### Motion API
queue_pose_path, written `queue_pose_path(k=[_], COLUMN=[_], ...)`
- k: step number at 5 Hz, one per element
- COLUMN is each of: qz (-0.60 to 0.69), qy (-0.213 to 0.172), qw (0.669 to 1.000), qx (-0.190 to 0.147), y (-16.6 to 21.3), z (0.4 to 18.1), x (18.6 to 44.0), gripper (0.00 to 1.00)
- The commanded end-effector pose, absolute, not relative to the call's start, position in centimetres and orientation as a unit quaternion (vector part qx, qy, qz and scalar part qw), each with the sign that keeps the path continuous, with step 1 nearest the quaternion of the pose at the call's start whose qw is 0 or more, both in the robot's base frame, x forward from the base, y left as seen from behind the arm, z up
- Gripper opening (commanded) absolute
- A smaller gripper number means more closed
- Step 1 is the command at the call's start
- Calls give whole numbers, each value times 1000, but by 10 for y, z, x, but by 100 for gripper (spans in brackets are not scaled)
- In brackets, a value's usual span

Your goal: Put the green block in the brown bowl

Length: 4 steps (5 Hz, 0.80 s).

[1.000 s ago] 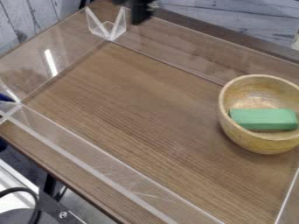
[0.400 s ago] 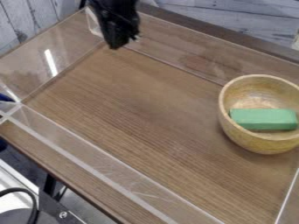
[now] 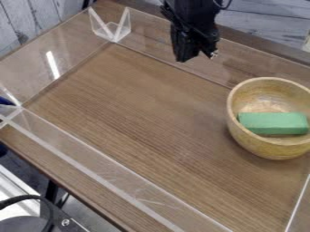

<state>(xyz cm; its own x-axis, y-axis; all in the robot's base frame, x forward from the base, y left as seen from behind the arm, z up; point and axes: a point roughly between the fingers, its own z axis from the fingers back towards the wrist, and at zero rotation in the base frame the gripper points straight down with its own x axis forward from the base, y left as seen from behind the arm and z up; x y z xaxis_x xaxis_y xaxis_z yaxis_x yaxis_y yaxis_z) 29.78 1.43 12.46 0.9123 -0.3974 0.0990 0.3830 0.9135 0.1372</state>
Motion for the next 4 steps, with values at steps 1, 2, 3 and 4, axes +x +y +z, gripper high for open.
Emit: queue_pose_path(k=[1, 2, 3, 4], qz=[-180, -158, -134, -116], qy=[-89, -85, -81, -78], qw=[977, 981, 985, 987], qx=[69, 70, 73, 75], y=[30, 46, 63, 72], z=[137, 131, 124, 118], x=[308, 307, 310, 314], gripper=[100, 0, 100, 100])
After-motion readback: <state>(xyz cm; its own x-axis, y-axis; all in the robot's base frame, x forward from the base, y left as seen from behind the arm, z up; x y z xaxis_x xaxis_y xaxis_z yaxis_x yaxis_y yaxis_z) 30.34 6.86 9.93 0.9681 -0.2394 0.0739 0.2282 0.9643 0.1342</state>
